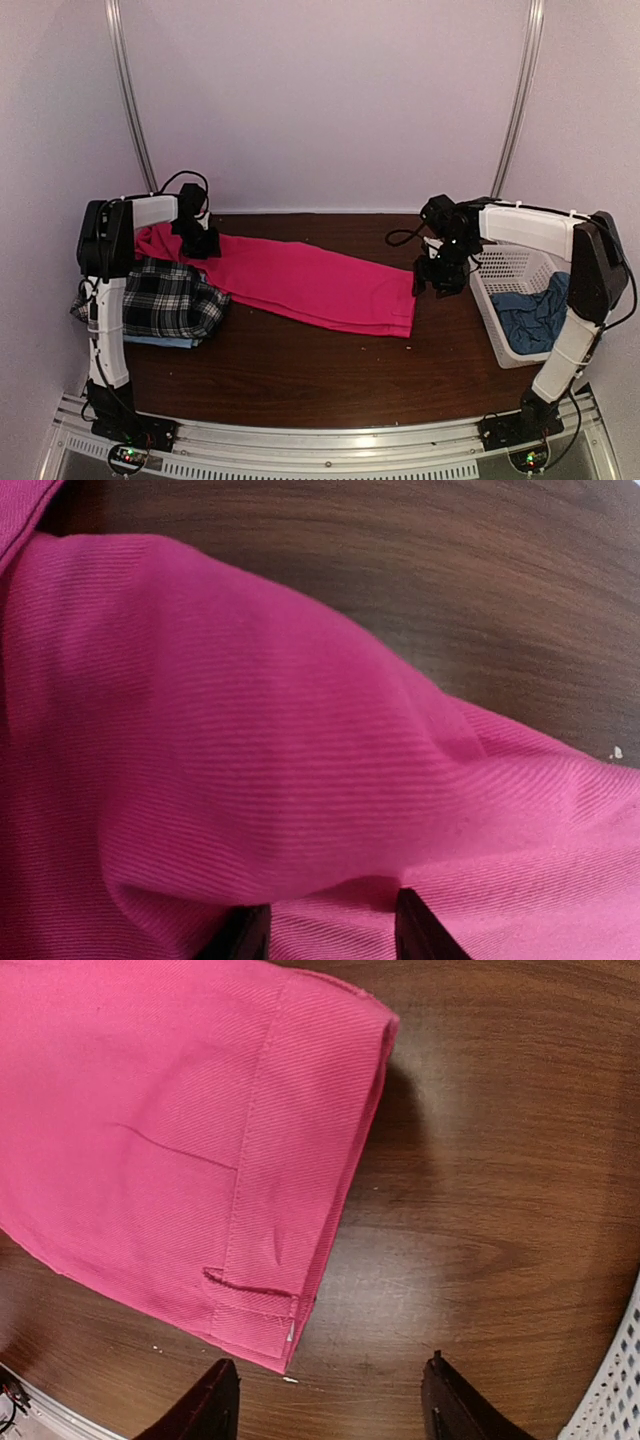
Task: Fold and stack the mixed laundry pile
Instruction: Adjust the rectangle-folded trousers at the center of the board.
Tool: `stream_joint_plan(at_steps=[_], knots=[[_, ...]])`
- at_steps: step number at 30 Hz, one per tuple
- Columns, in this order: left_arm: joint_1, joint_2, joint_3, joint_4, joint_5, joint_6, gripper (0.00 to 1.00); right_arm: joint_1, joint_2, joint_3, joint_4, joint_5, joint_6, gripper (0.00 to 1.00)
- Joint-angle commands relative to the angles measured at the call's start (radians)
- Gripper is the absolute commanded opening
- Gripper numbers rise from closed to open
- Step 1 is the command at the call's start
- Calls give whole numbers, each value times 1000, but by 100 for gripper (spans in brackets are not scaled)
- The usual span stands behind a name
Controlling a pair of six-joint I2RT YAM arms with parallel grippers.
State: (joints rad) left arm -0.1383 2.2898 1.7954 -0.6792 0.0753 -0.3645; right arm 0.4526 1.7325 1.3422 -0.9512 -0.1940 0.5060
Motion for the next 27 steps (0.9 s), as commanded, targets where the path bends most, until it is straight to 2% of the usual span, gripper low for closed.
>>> stream_joint_plan(at_steps=[1, 5, 8, 11, 14, 21, 27], knots=[[-26, -122, -81, 140, 153, 96, 53, -8, 10, -39, 166, -148, 69, 57], [-109, -276, -214, 255, 359, 75, 54, -9, -7, -82, 273, -269, 102, 52], [-221, -382, -355, 310, 403, 138, 54, -9, -33, -175, 391, -372, 142, 48], [-320, -438, -441, 314, 379, 279, 55, -9, -32, -232, 435, -428, 166, 45], [-359, -445, -474, 319, 392, 382, 56, -9, -16, -263, 467, -472, 188, 42], [-419, -446, -504, 270, 357, 737, 54, -8, 6, -305, 496, -514, 216, 38], [-426, -456, -559, 269, 348, 933, 54, -9, 35, -311, 472, -509, 205, 37]])
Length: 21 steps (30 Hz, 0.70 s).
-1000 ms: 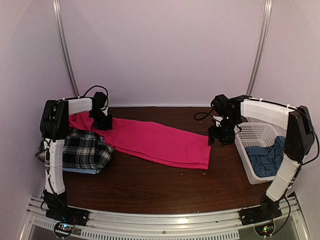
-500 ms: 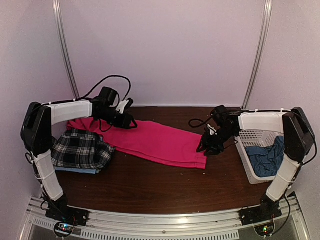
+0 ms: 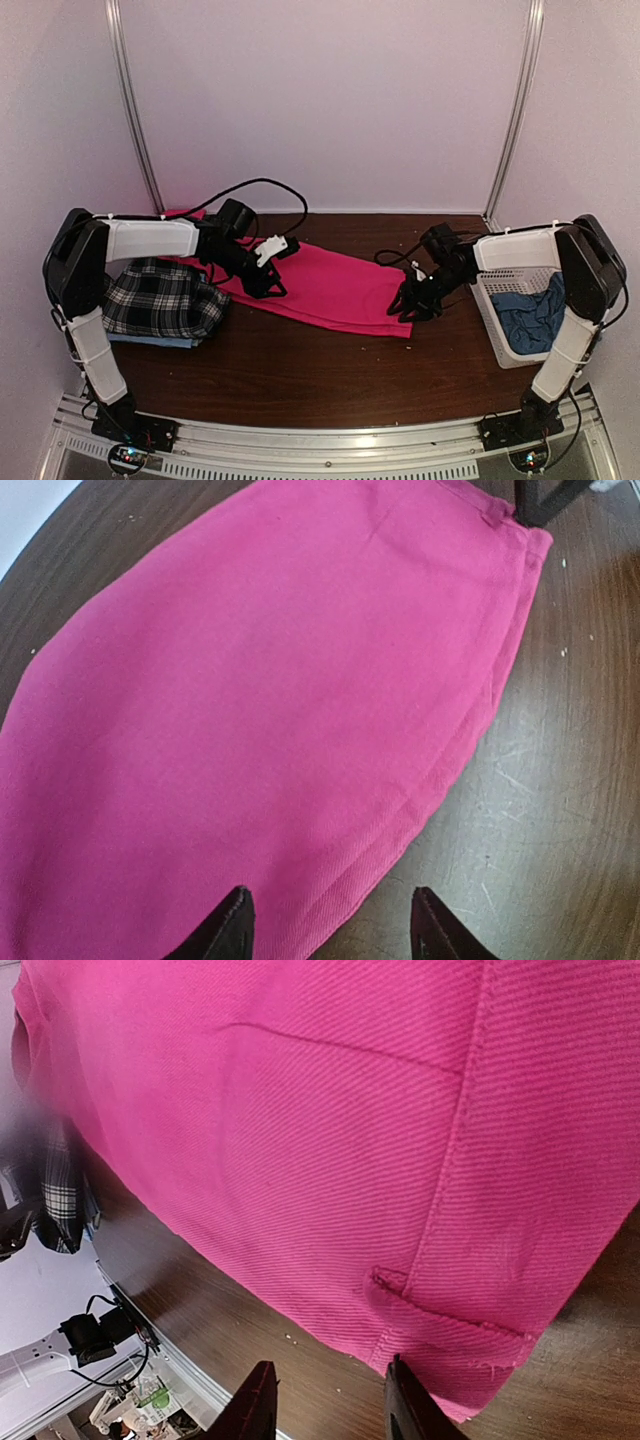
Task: Fold and stack the mixed laundry pile
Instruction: Adjust the rectangle-folded trousers at the center of the board.
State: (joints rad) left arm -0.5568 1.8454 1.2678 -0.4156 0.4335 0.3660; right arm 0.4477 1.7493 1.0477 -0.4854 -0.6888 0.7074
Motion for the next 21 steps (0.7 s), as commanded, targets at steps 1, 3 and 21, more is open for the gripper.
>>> stream_joint_plan(at_steps=[1, 3, 21], knots=[[-10, -12, -37, 7, -15, 227, 54, -4, 20, -16, -2, -9, 2, 37], [-18, -8, -47, 25, -44, 274, 54, -4, 22, -17, -6, -5, -2, 37], [-52, 86, 2, 12, -138, 396, 50, -25, -27, -36, -48, 50, 16, 40]])
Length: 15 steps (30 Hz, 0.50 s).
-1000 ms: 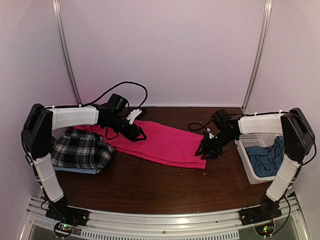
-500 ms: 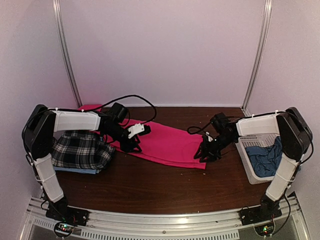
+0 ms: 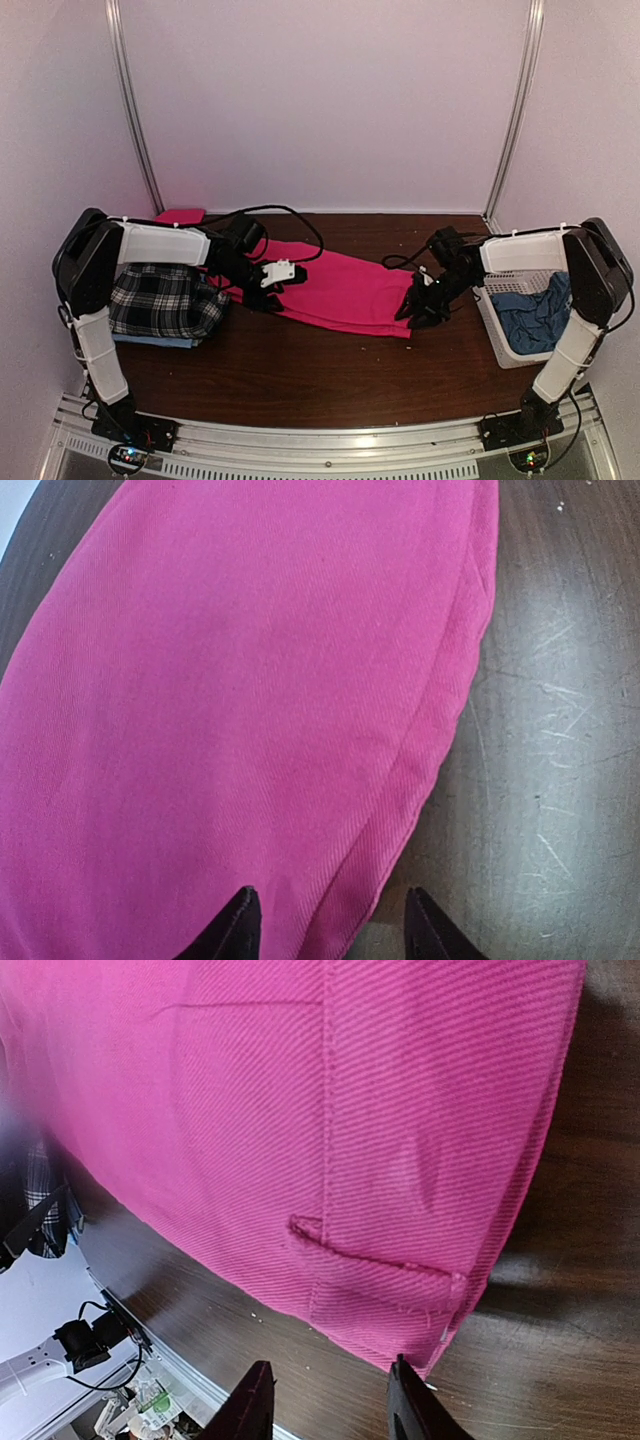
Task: Fold and stack the mixed laundry pile
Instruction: Adjust the rectangle-folded trousers at the center of the board.
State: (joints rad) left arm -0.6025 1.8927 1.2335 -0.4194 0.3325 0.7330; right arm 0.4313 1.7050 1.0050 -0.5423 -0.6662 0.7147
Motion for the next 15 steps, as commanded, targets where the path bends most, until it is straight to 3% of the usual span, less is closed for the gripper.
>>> stream_joint_plan(at_steps=[1, 12, 15], knots=[[-6, 44, 46, 17, -40, 29, 49, -8, 24, 11, 13, 31, 9, 40], [-10, 100, 104, 8, -83, 29, 43, -17, 79, 50, -26, 79, 0, 40], [-10, 104, 103, 8, -86, 31, 43, -24, 65, 45, -34, 98, 3, 47]])
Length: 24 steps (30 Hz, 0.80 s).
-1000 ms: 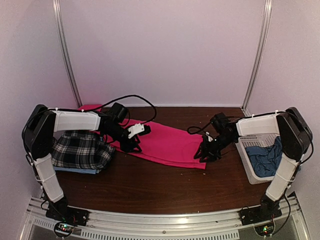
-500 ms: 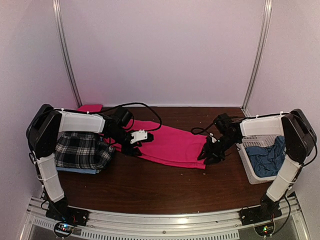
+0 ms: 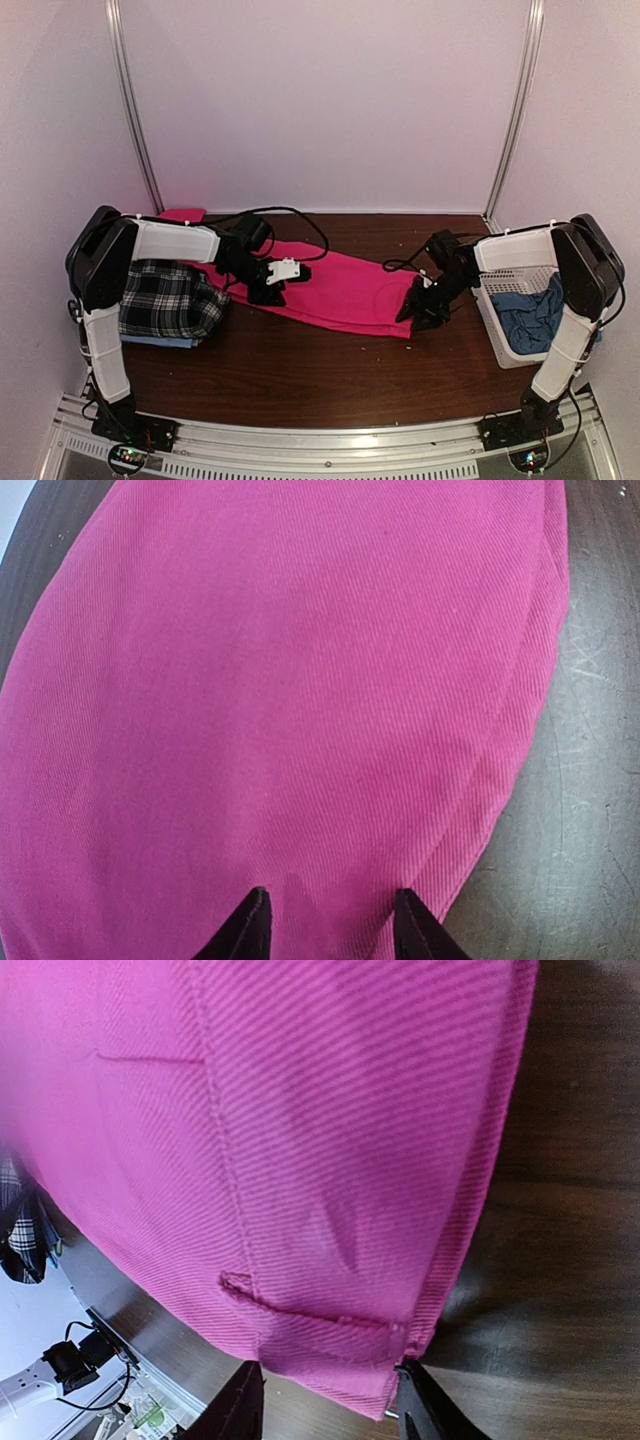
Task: Fold and stack the mixed laundry pile
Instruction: Adjust the rectangle-folded trousers at the center of the board.
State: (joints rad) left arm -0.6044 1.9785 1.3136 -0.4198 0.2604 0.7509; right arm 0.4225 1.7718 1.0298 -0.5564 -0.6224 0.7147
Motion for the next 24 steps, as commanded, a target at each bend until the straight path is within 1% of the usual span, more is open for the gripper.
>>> stream_joint_plan(at_steps=[1, 5, 12, 13, 16, 20, 24], knots=[[-8, 20, 22, 9, -11, 12, 43, -16, -2, 21, -20, 56, 4, 47], [-8, 24, 22, 8, -8, 12, 43, -21, 14, 46, -28, 54, -9, 41], [-8, 31, 26, 7, -20, 10, 42, -21, 23, 74, -25, 44, -29, 26], [-8, 33, 24, 8, -24, 10, 41, -21, 25, 76, -26, 43, -31, 24], [-8, 33, 25, 9, -30, 8, 34, -21, 31, 78, -31, 41, -32, 15], [-8, 31, 24, 10, -49, 8, 18, -21, 25, 78, -42, 46, -35, 0], [-8, 10, 26, 10, -60, 6, 2, -21, 1, 80, -58, 56, -38, 0]])
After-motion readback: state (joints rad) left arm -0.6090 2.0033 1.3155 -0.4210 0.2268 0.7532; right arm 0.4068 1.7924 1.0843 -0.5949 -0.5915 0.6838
